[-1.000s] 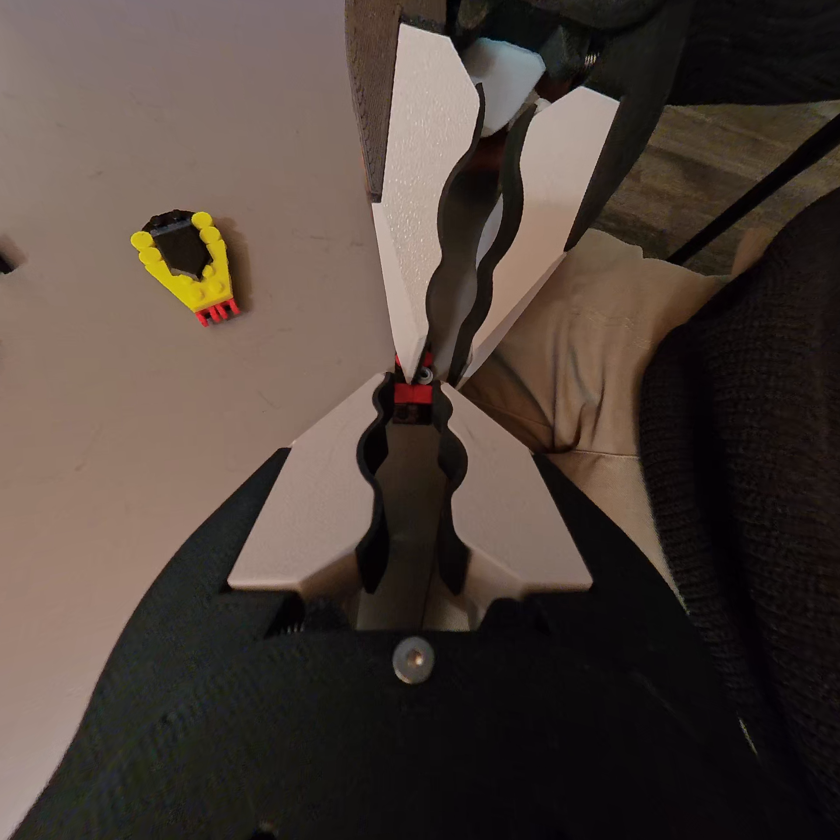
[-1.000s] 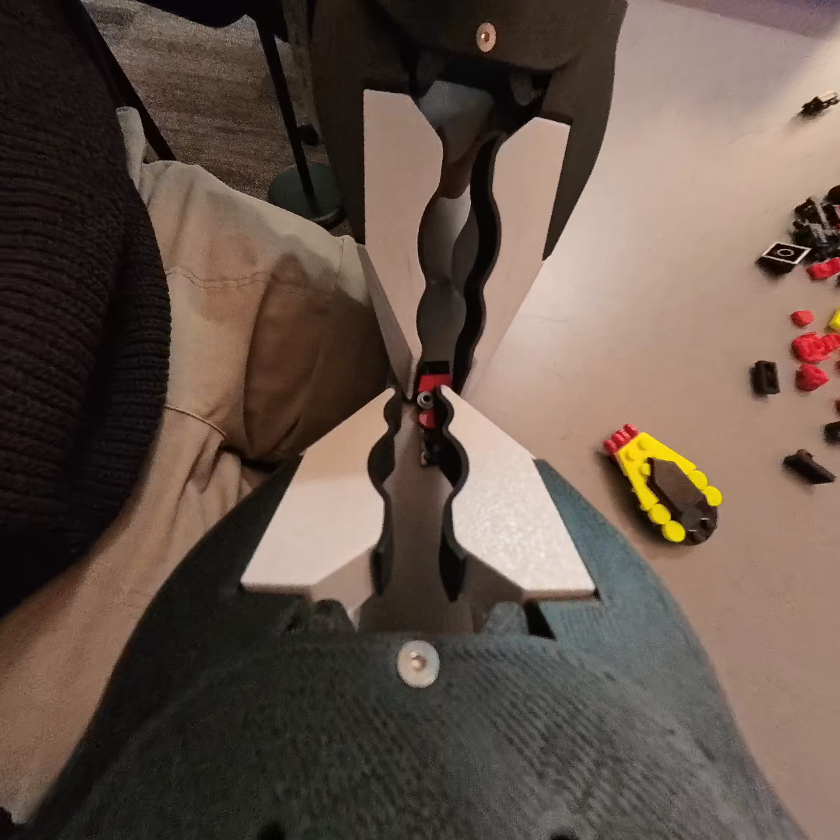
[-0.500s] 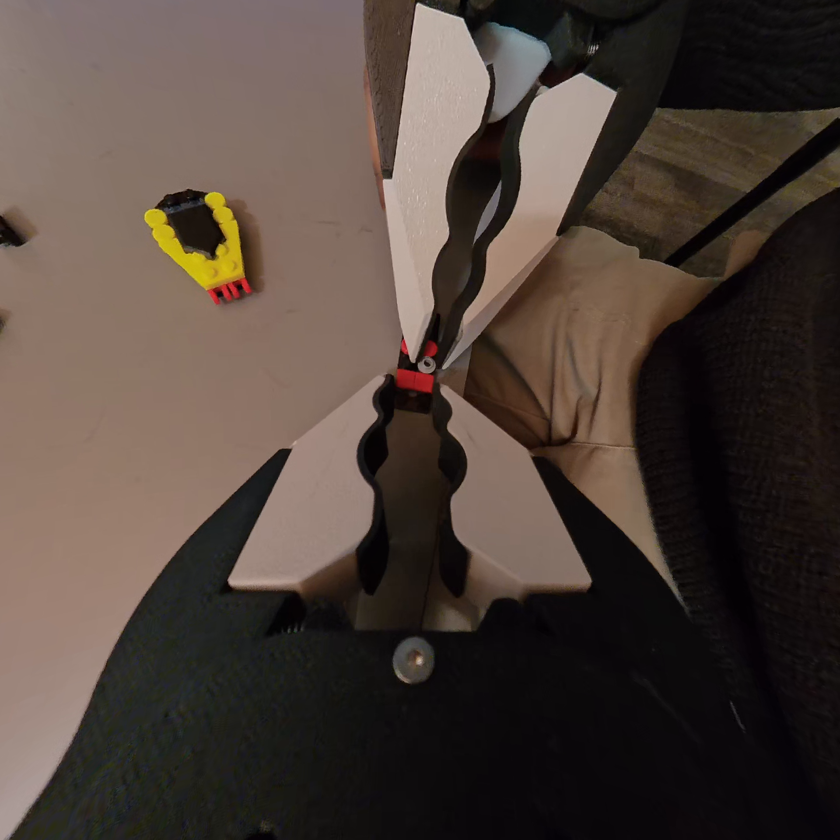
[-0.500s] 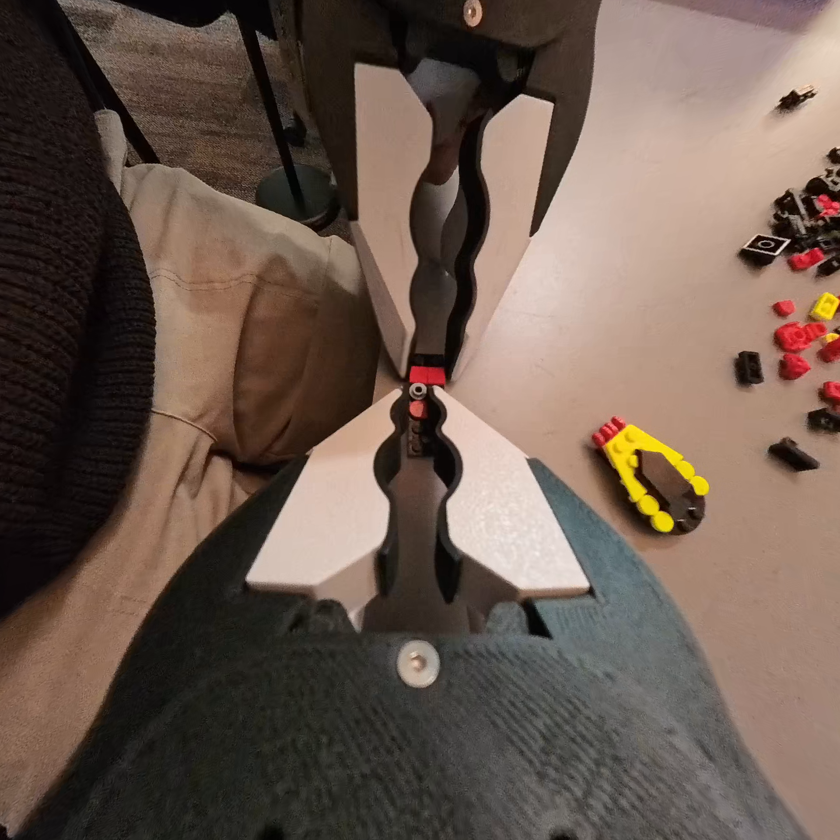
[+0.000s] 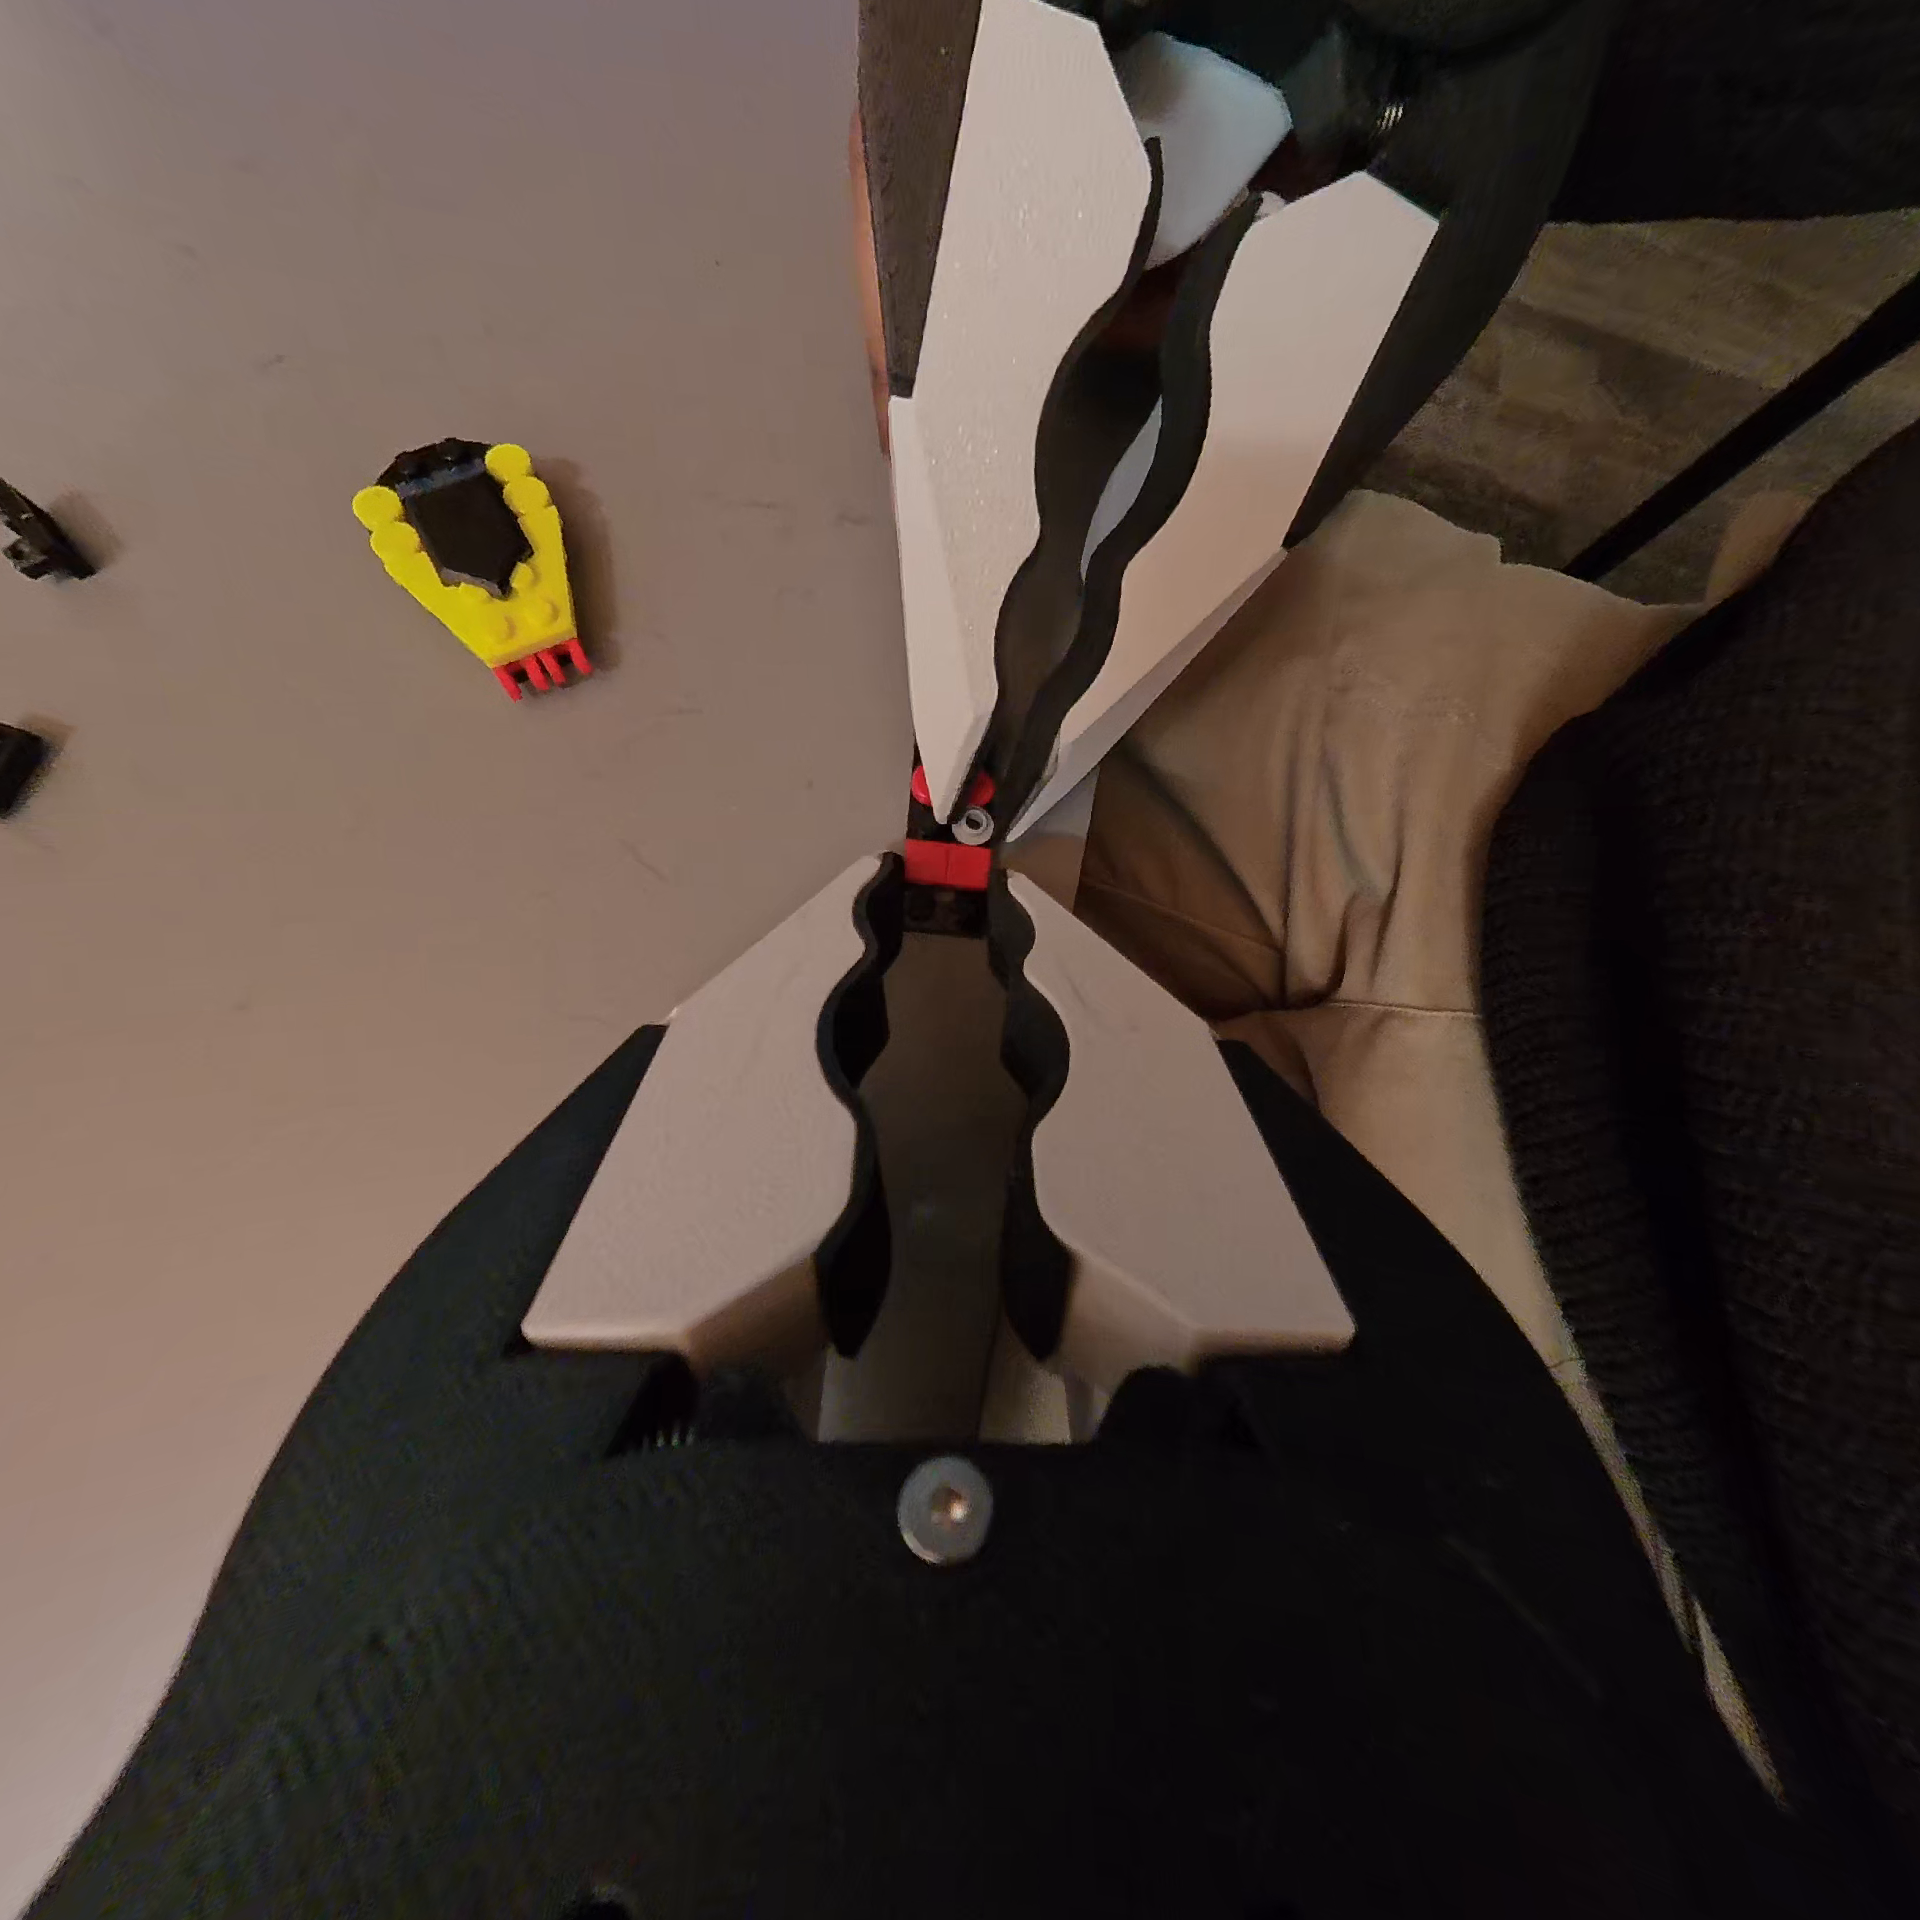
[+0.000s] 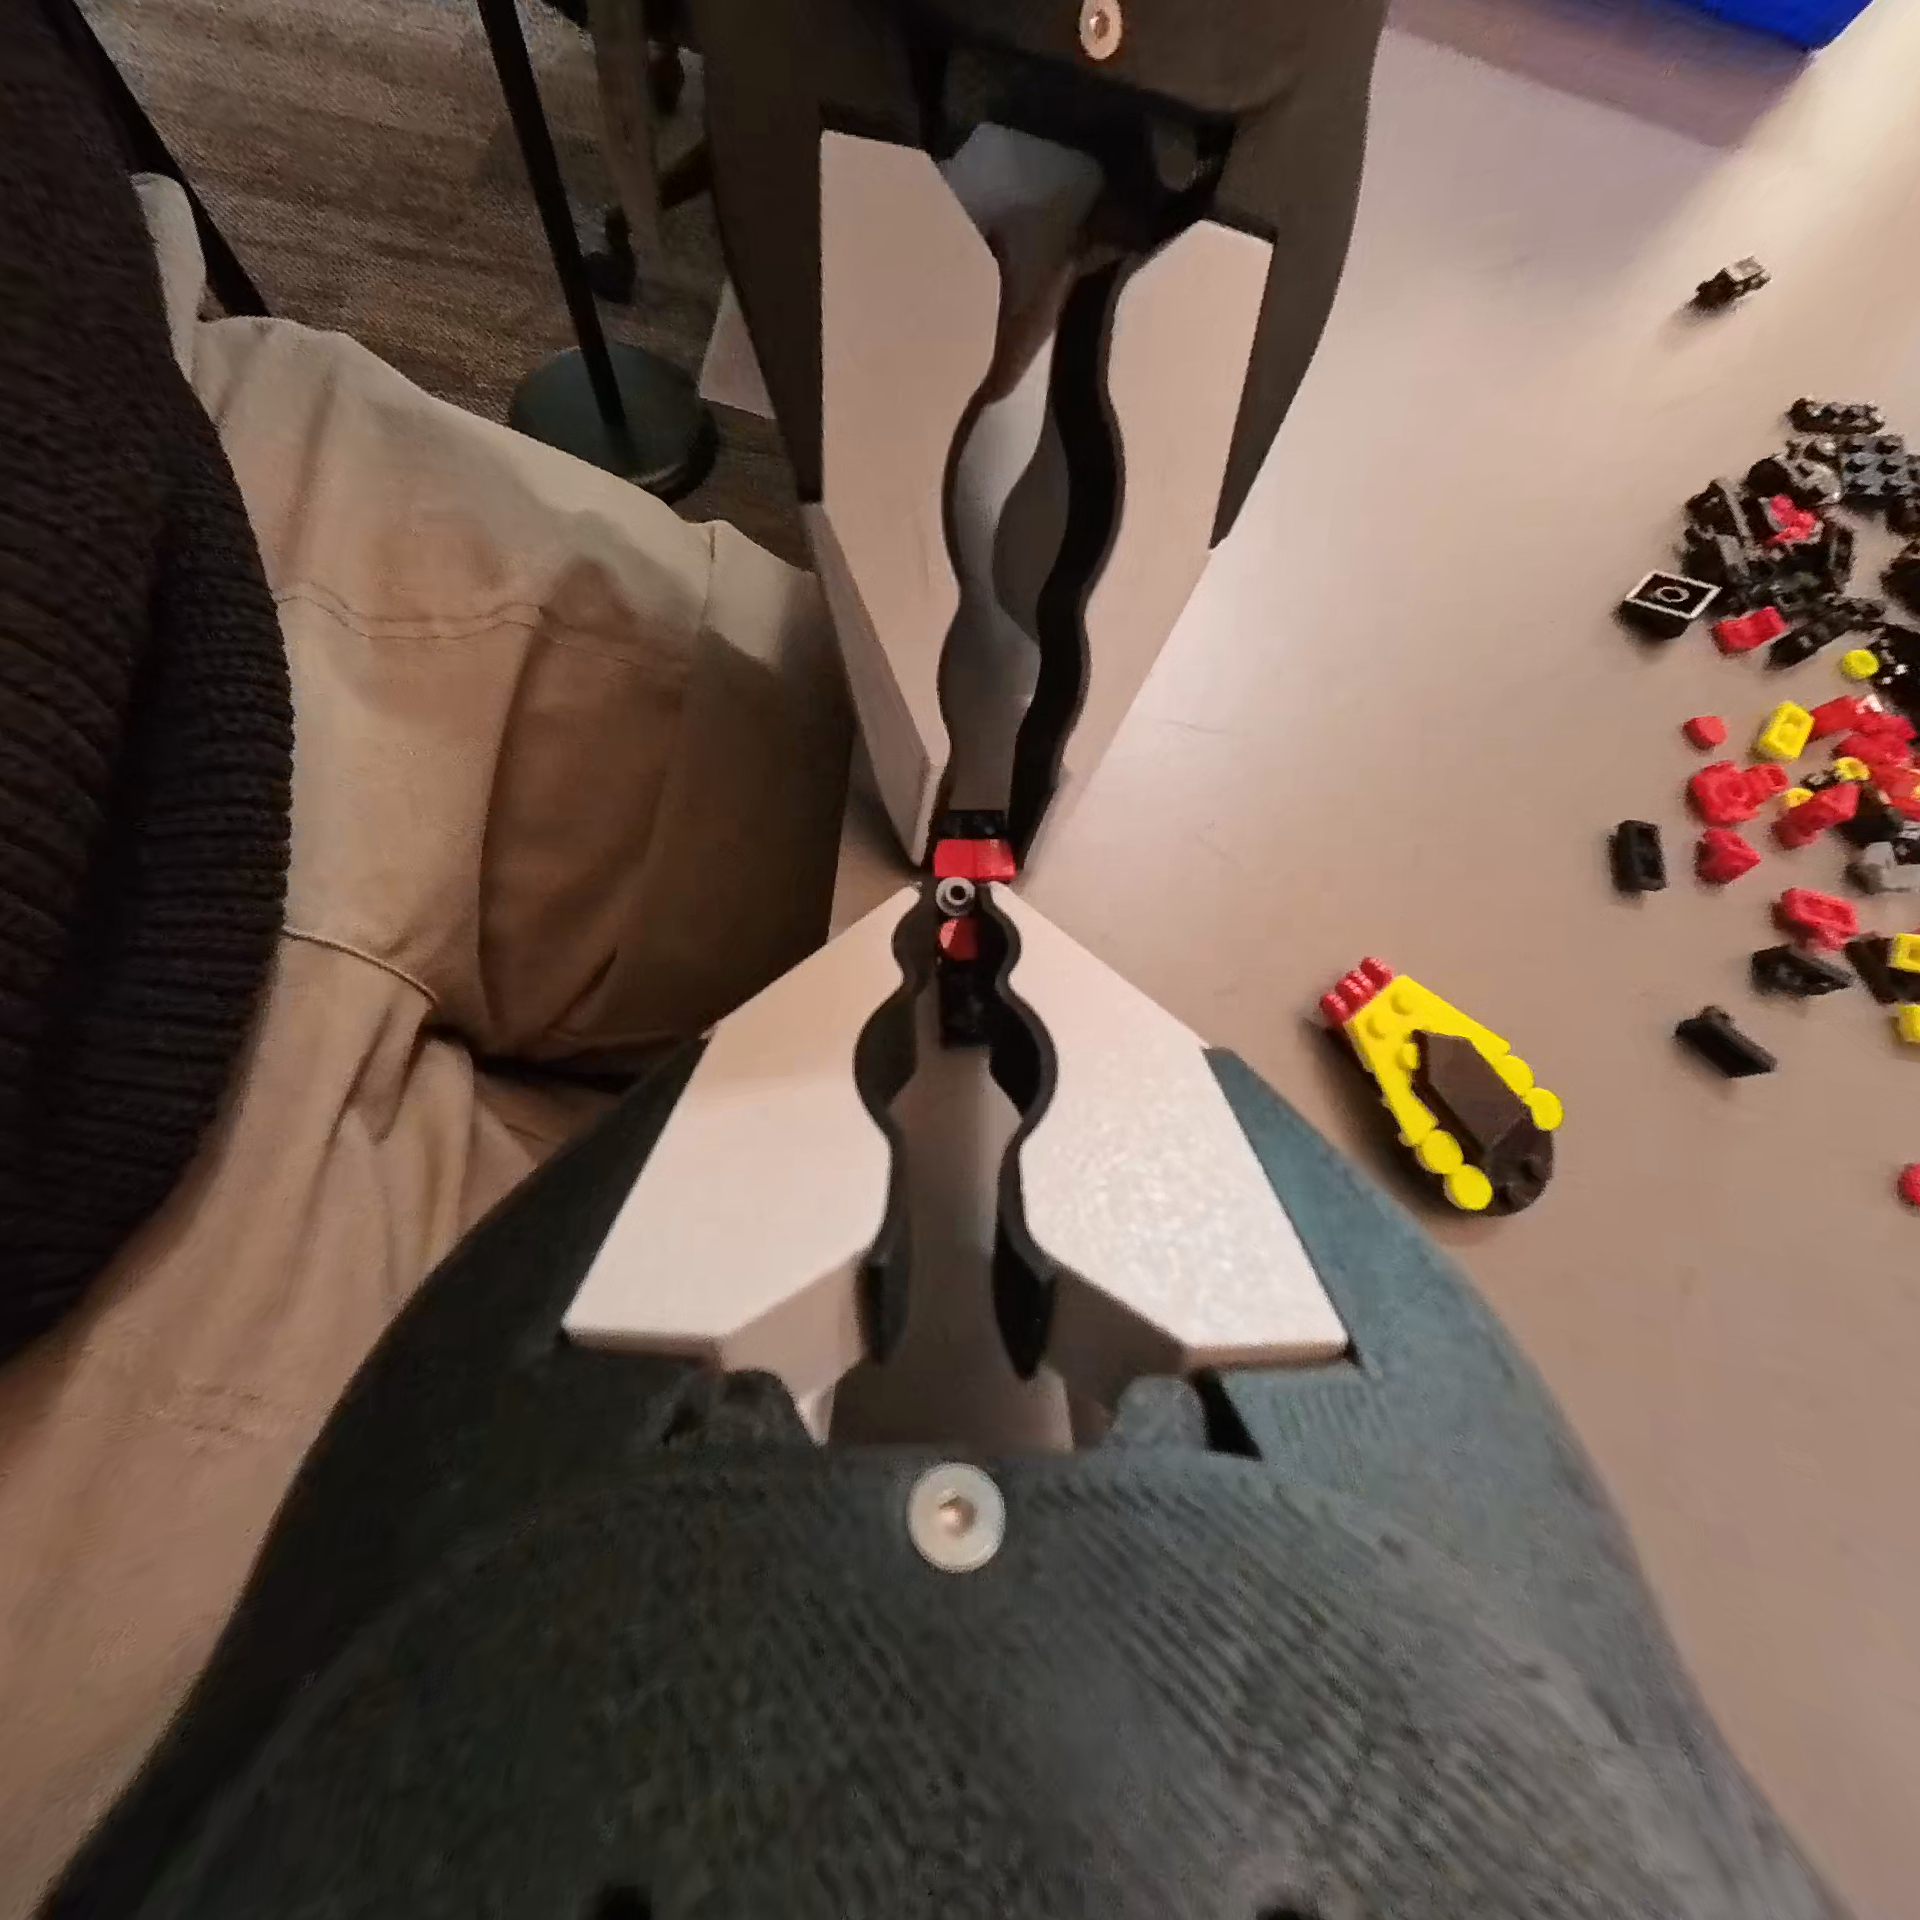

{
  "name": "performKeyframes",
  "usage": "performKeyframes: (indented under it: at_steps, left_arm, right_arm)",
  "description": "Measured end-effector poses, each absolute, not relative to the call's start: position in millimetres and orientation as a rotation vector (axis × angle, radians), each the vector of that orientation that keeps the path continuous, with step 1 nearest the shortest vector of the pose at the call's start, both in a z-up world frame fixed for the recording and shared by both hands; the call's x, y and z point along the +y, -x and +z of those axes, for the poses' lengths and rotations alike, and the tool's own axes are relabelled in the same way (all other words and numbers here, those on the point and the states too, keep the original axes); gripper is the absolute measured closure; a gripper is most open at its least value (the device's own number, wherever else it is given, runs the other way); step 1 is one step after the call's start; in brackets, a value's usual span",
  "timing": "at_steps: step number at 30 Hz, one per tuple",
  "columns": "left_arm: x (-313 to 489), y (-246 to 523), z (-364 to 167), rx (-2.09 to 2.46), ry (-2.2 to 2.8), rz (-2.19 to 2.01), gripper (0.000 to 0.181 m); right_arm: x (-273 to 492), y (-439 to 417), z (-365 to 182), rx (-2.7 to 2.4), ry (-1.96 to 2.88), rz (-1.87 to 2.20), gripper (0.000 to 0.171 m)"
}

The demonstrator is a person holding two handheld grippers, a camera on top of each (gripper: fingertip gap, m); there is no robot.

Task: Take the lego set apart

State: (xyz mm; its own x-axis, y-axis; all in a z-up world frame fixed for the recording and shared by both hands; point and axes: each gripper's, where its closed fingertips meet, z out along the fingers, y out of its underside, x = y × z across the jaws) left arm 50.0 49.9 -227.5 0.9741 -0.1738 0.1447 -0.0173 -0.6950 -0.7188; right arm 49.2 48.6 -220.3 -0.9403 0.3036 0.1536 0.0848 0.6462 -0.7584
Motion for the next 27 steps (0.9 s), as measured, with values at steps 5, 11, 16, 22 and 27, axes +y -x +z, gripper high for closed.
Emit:
performKeyframes:
  at_steps: [5,11,16,22,27]
  left_arm:
    - [50,-50,-227,0.119,2.332,-0.261,0.166]
    - [49,-49,-228,0.16,2.349,-0.197,0.165]
    - [50,-53,-229,0.176,2.35,-0.194,0.165]
    - [52,-57,-229,0.195,2.361,-0.171,0.164]
    - [53,-44,-228,0.112,2.344,-0.155,0.165]
  right_arm:
    - [46,-48,-221,-2.566,0.275,1.143,0.165]
    - [46,-47,-219,-2.572,0.298,1.16,0.166]
    - [45,-42,-200,-2.467,0.343,1.301,0.166]
    - [55,-30,-182,-2.382,0.51,1.459,0.166]
    - [67,-12,-179,-2.31,0.659,1.455,0.166]
